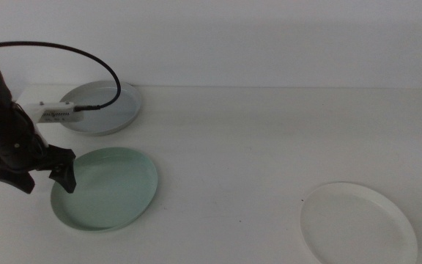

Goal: Stack the three bowls on top of each other.

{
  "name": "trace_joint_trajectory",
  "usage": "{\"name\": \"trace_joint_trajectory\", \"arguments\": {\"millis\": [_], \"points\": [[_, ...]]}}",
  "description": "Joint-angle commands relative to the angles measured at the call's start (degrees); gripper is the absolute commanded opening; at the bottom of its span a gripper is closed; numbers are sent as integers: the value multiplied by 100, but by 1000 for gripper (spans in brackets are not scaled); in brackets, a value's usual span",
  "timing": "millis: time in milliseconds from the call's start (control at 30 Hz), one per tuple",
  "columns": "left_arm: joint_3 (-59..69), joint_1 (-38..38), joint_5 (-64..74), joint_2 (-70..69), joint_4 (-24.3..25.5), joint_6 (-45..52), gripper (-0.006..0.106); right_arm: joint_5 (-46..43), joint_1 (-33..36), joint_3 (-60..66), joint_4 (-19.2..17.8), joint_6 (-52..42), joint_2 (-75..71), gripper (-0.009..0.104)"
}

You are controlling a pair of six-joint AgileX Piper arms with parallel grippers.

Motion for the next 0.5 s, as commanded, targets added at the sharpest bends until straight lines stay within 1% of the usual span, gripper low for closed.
{"name": "trace_joint_trajectory", "arguments": {"millis": [0, 133, 233, 300, 400, 467], "points": [[7, 3, -137, 122, -81, 9, 94, -61, -40, 18, -41, -17, -22, 92], [39, 3, -189, 317, -151, 24, 92, -61, -40, 18, -41, -17, -22, 92], [39, 3, -143, 414, -193, 24, 85, -61, -40, 18, -41, -17, -22, 92], [39, 3, -143, 455, -231, 36, 79, -61, -40, 18, -41, -17, -22, 92], [39, 3, -143, 456, -254, 44, 64, -61, -40, 18, -41, -17, -22, 92], [39, 3, -143, 456, -254, 44, 50, -61, -40, 18, -41, -17, -22, 92]]}}
